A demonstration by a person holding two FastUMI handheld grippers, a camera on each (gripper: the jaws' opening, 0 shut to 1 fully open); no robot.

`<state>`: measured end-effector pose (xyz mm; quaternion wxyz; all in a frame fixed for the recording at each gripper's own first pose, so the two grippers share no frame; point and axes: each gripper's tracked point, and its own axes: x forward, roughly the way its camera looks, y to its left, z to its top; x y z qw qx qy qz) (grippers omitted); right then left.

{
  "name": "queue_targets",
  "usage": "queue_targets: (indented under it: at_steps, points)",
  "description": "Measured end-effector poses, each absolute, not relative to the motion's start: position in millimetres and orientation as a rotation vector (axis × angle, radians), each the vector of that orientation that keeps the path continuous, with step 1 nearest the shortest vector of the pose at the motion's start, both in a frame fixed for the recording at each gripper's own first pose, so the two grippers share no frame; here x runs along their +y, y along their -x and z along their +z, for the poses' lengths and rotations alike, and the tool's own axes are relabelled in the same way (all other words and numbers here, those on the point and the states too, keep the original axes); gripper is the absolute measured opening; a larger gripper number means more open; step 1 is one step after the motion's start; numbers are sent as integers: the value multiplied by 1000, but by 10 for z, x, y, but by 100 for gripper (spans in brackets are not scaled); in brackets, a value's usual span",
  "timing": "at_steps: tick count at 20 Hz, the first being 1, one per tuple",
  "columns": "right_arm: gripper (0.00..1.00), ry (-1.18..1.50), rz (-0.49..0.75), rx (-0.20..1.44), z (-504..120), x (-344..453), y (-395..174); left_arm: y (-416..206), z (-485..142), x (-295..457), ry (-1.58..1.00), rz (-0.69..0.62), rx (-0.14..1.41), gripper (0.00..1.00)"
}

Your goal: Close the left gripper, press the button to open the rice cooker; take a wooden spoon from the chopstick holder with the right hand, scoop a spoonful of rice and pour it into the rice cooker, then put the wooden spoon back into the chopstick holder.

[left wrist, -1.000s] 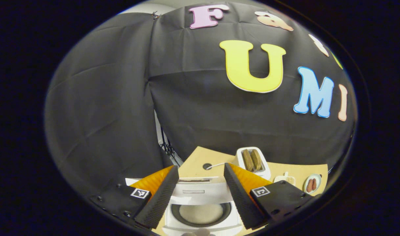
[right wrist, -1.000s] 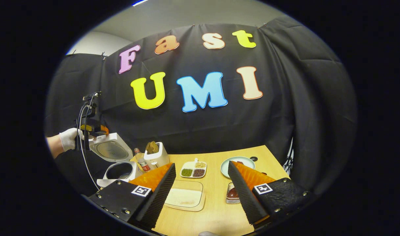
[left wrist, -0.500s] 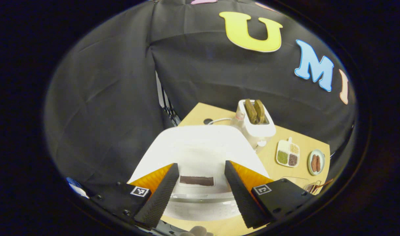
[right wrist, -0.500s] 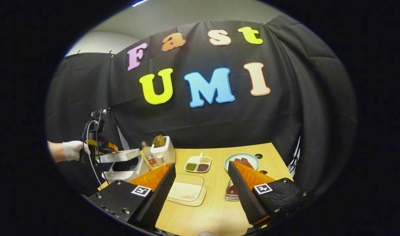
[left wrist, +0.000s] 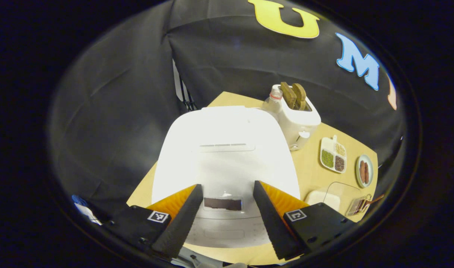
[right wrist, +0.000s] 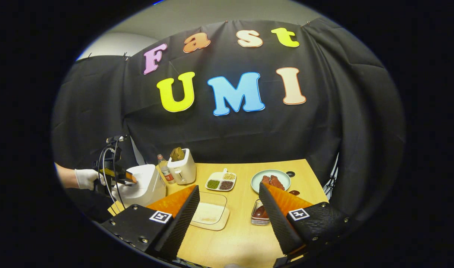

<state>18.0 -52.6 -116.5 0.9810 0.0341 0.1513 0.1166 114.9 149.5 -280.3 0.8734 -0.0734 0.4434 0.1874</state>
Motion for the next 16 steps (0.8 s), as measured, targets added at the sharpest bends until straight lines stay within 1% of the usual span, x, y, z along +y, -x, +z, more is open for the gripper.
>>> queue_targets:
  at_steps: [1,4,6,7,8,9,10,11,12,14,15,16]
  points:
    - [98,-72,239,314,-1175,-487,-172,-1194,-2833,1491,157,392,922,96]
    - [98,-99,260,335,-1189,-395,-179,-1326,-2810,1487,136,388,886,100]
    - [98,-94,262,331,-1156,-379,-193,-1414,-2794,1491,113,377,873,99]
    - [98,-95,271,323,-1123,-347,-189,-1431,-2811,1493,107,374,874,100]
    - [98,-91,270,316,-1100,-353,-195,-1459,-2787,1480,114,373,869,96]
    - [98,-86,269,308,-1071,-352,-214,-1470,-2800,1495,110,363,865,99]
    - [98,-79,261,311,-1082,-360,-245,-1464,-2785,1486,127,362,853,98]
    - [98,-73,256,312,-1079,-376,-259,-1428,-2788,1502,122,365,856,96]
    - [98,-66,244,303,-1043,-398,-286,-1414,-2750,1512,108,366,839,96]
    - [98,-66,230,271,-925,-413,-323,-1464,-2496,1439,54,330,762,99]
    - [98,-70,218,244,-832,-434,-342,-1454,-2295,1355,25,317,707,99]
    - [98,-73,208,222,-745,-446,-367,-1481,-2059,1229,22,285,636,96]
